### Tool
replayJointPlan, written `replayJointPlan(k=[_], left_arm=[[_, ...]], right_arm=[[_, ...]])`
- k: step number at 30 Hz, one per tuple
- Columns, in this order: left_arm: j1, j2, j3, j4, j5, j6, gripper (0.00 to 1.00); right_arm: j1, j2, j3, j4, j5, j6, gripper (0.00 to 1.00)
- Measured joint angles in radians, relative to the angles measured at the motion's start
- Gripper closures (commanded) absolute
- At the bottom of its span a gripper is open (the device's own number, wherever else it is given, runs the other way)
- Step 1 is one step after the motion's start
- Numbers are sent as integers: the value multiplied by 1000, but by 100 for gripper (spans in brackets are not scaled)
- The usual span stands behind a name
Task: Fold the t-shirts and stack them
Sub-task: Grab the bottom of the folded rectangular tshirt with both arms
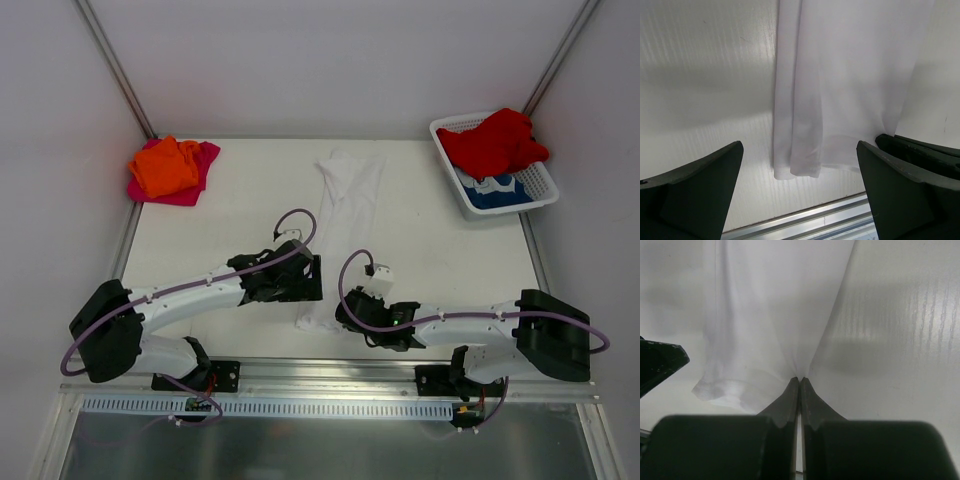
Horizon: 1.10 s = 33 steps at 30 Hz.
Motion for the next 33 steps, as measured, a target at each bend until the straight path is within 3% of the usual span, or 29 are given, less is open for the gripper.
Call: replayJointPlan(k=[9,17,21,22,23,33], left_arm=[[-3,50,-22,0,2,-24,6],[-35,57,-61,3,6,-58,19],[-55,57,-81,1,9,-82,35],[-55,58,-84,2,13,-85,48],[-58,58,-85,2,15,-93,52],[-74,97,-86,5,26,-103,56]], right_arm=[[0,1,0,0,0,-1,100],[-1,0,0,-1,0,-3,100],[-1,0,0,-1,0,-4,100],[-1,0,0,-1,0,-4,100],[-1,-2,0,-2,0,-4,100],[-1,-38,0,-26,8,-5,100]])
